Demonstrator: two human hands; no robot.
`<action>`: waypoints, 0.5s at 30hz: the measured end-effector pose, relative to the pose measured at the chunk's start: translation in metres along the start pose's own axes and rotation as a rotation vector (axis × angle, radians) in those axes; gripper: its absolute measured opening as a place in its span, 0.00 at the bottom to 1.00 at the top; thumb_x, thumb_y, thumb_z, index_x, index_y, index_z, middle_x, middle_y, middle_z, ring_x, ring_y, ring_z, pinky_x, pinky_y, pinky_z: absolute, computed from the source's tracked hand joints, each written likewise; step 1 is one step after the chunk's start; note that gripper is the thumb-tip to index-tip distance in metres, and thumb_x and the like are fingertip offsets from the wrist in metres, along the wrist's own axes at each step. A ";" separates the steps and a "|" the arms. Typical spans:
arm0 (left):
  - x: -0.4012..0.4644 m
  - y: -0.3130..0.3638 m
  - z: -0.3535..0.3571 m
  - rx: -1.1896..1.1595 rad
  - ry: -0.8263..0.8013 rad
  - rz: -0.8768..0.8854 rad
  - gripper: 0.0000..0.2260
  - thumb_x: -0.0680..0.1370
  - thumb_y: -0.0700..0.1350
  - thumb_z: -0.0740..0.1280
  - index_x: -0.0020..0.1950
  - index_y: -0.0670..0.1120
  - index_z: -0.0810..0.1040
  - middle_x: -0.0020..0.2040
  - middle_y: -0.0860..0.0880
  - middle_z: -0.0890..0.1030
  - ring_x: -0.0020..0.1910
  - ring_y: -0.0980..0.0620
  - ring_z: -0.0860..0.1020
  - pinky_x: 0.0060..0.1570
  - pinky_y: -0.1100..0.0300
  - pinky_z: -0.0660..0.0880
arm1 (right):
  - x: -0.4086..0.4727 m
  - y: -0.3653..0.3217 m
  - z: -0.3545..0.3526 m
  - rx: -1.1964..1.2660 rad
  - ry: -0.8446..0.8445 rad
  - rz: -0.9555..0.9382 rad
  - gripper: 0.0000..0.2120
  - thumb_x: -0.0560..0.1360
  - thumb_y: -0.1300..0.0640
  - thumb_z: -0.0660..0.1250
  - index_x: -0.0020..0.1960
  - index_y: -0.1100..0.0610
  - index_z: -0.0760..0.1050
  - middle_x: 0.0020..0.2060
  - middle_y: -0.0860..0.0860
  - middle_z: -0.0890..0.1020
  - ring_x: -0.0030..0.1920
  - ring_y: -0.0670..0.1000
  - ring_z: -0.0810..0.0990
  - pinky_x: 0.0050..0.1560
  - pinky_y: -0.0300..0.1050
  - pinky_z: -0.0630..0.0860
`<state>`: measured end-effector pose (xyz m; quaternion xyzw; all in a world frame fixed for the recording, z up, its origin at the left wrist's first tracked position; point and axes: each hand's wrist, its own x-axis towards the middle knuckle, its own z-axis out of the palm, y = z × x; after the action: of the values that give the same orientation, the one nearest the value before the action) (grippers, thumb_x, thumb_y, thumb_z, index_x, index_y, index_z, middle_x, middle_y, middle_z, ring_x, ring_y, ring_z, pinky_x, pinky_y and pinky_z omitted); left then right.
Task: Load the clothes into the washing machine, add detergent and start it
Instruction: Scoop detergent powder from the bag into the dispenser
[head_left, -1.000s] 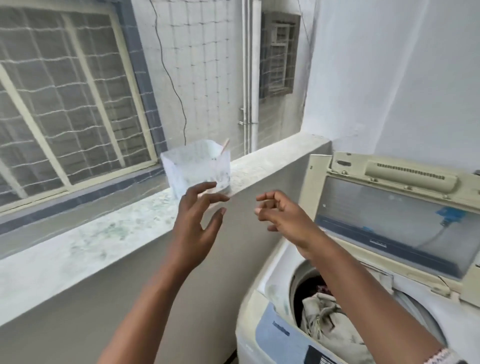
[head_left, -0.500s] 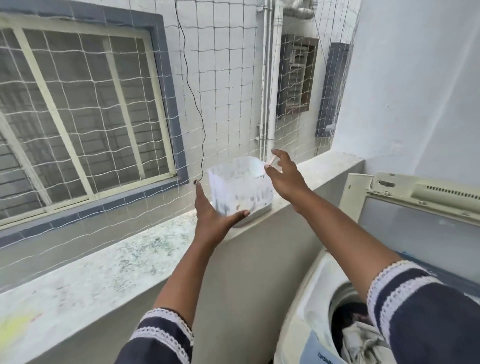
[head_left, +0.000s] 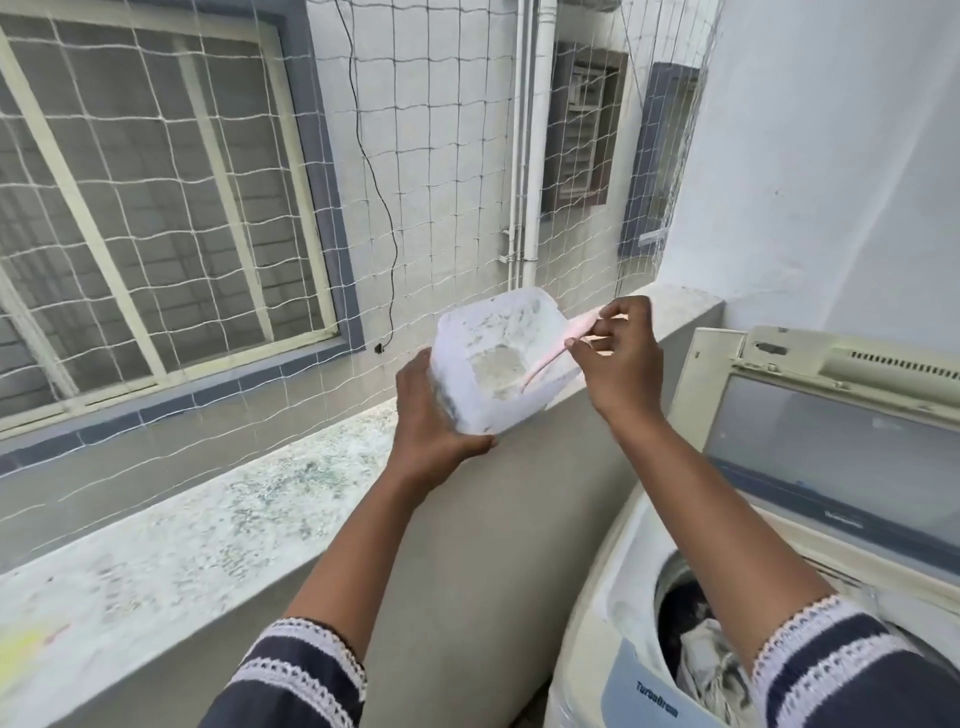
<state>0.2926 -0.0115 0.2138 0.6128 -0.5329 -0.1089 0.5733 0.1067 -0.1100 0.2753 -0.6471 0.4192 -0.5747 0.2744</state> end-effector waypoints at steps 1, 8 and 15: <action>-0.001 0.000 0.000 -0.003 0.001 0.021 0.49 0.58 0.39 0.80 0.65 0.71 0.57 0.65 0.58 0.62 0.69 0.57 0.63 0.66 0.50 0.71 | -0.004 0.002 -0.004 0.007 0.010 -0.005 0.22 0.70 0.60 0.75 0.55 0.50 0.66 0.42 0.44 0.82 0.41 0.46 0.81 0.41 0.40 0.73; -0.004 0.004 0.003 -0.088 0.012 0.035 0.47 0.59 0.45 0.81 0.71 0.58 0.58 0.69 0.55 0.66 0.67 0.61 0.70 0.62 0.54 0.76 | -0.019 0.009 -0.018 0.083 -0.027 -0.139 0.19 0.69 0.63 0.76 0.57 0.50 0.78 0.42 0.44 0.82 0.40 0.47 0.81 0.42 0.45 0.78; -0.007 -0.001 0.009 0.011 0.045 0.125 0.45 0.62 0.45 0.75 0.74 0.50 0.55 0.71 0.50 0.62 0.71 0.50 0.66 0.66 0.43 0.71 | -0.039 -0.002 -0.010 0.176 -0.335 -0.227 0.02 0.78 0.64 0.66 0.47 0.59 0.75 0.43 0.41 0.81 0.39 0.47 0.78 0.42 0.40 0.73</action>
<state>0.2836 -0.0114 0.2073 0.5837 -0.5578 -0.0564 0.5874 0.0978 -0.0746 0.2593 -0.7501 0.2405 -0.5207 0.3292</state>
